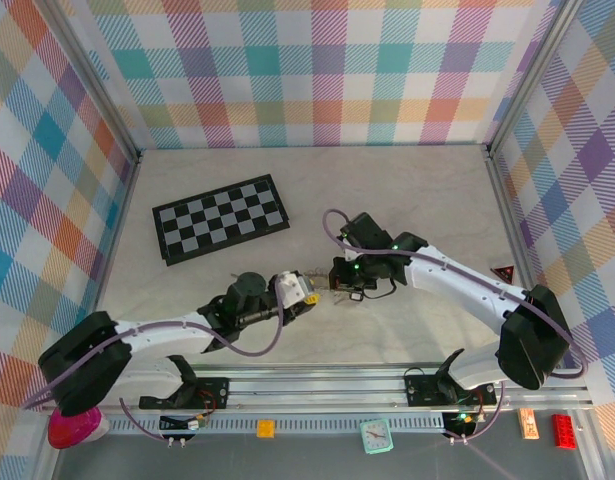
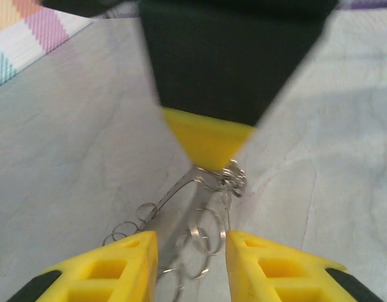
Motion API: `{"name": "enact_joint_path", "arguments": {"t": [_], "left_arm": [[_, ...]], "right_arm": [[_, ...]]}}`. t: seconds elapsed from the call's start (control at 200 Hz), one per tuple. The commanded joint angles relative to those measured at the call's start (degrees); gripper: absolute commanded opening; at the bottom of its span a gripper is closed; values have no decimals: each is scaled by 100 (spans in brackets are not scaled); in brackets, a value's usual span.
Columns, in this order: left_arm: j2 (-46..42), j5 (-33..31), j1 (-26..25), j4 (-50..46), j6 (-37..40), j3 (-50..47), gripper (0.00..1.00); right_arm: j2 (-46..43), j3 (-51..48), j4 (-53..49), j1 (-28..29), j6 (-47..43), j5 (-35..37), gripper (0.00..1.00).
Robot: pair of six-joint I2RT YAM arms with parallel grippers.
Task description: Put the keys on the keyring
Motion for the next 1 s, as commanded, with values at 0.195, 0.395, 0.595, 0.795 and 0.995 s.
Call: {"name": "enact_joint_path", "arguments": {"t": [0.195,0.395,0.595,0.795,0.995], "left_arm": [[897,-1081,-500,2106,1503,-130,32],[1235,-1159,-556,2545,1625,-79,35],[1348,-1286,-567,2661,1624,-30,33],[1365,-1616,-575,2802,1650,-43,22],[1590,-2017,-630,3489,1777,-86,21]], "right_arm": [[66,401,-227,-55,587,-332,0],[118,491,-218,-69,675,-341,0],[144,527,-153,-71,729,-396,0],[116,497,-87,-67,771,-440,0],[206,479,59,-68,871,-567,0]]}}
